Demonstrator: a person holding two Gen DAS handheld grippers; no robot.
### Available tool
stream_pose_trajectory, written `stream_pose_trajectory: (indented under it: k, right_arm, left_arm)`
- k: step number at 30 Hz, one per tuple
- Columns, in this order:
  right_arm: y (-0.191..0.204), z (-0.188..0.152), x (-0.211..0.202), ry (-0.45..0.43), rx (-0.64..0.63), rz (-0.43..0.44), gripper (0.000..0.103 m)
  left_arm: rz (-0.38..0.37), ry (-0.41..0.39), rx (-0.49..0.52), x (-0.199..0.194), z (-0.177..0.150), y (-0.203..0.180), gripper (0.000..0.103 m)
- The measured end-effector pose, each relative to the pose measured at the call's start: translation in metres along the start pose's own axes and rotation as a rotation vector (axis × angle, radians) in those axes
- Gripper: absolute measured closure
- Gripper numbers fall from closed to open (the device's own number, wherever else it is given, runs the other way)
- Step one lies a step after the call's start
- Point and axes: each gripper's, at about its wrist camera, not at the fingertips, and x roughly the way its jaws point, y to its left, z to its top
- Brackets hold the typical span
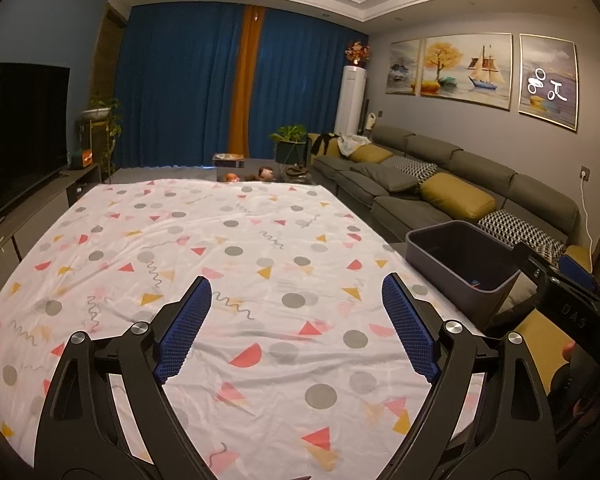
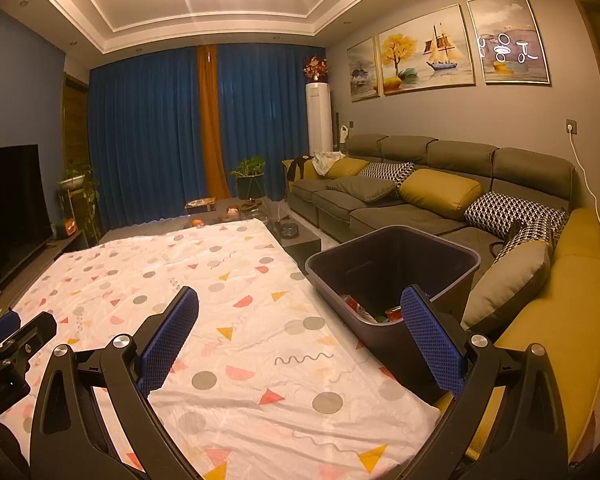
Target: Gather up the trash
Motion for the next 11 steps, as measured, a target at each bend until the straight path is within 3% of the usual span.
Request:
stream_pose_trajectory:
  k: [5, 11]
  right_arm:
    - [-0.0021, 0.0015, -0.0012, -0.006, 0.006, 0.000, 0.006]
    - [-0.0029, 0.0018, -0.0015, -0.009, 0.011, 0.000, 0.006]
  left_arm:
    - [0.018, -0.016, -0.001, -0.0033, 0.0004, 0.0012, 0.009]
    - [0.026, -0.007, -0.023, -0.0026, 0.0008, 0.0059, 0.009]
